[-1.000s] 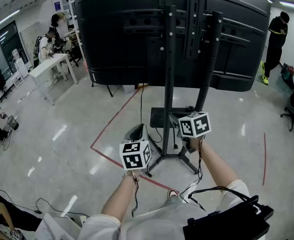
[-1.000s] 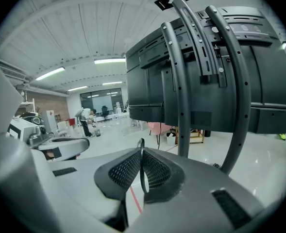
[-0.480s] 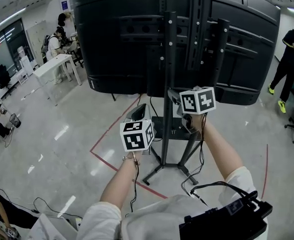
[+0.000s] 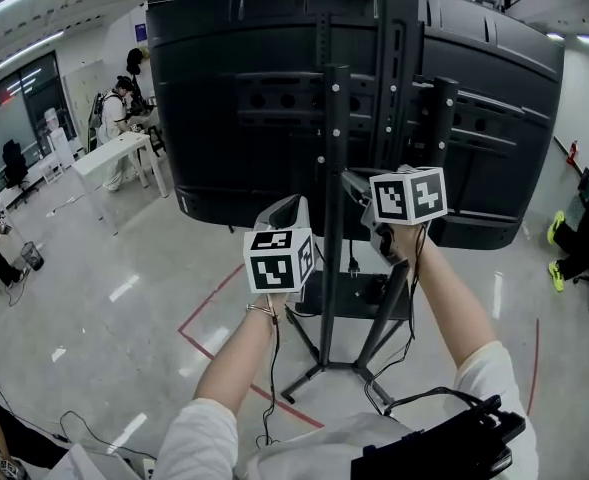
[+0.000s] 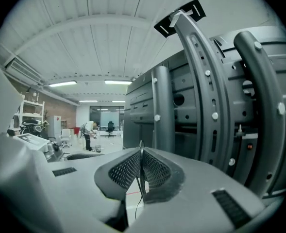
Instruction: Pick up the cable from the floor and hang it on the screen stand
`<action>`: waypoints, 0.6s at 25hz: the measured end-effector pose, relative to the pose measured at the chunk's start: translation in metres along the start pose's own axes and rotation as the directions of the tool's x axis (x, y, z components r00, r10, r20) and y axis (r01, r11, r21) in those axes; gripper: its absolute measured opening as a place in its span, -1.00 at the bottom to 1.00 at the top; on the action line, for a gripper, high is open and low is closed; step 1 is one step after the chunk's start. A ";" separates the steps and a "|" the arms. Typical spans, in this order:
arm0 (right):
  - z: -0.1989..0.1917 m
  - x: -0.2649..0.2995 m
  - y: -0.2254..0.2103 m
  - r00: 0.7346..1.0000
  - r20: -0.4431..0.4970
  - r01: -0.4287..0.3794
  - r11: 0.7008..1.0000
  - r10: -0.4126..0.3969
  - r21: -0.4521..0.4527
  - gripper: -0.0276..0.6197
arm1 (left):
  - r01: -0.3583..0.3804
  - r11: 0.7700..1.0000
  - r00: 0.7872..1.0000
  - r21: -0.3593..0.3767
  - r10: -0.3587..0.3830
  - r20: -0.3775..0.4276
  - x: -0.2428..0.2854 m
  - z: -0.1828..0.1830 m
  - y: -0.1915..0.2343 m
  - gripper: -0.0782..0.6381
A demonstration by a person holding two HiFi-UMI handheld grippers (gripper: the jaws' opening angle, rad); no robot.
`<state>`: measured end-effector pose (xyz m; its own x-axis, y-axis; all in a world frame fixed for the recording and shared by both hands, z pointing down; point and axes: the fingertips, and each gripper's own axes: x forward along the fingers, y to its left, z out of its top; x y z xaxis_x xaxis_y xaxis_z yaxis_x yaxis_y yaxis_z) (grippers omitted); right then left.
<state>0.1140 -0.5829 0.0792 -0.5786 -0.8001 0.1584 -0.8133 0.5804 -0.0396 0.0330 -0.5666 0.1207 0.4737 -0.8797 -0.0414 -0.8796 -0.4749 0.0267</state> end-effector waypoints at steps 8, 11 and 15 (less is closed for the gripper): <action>0.071 -0.008 -0.004 0.997 0.081 -0.001 0.998 0.006 -0.067 -0.83 | 0.008 1.000 0.999 0.008 -0.008 0.046 0.026 0.049 -0.008 -0.78; 0.092 -0.011 -0.007 0.995 0.098 0.006 0.997 0.002 -0.079 -0.83 | 0.008 1.000 0.999 0.006 -0.009 0.053 0.031 0.060 -0.009 -0.78; 0.117 -0.014 -0.011 0.994 0.113 0.001 0.998 0.006 -0.062 -0.83 | -0.011 1.000 0.998 0.029 0.009 0.063 0.031 0.078 -0.005 -0.78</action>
<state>0.1242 -0.5964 -0.0383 -0.5866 -0.8085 0.0460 -0.8086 0.5879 0.0223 0.0489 -0.5898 0.0414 0.4623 -0.8806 -0.1045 -0.8855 -0.4647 -0.0014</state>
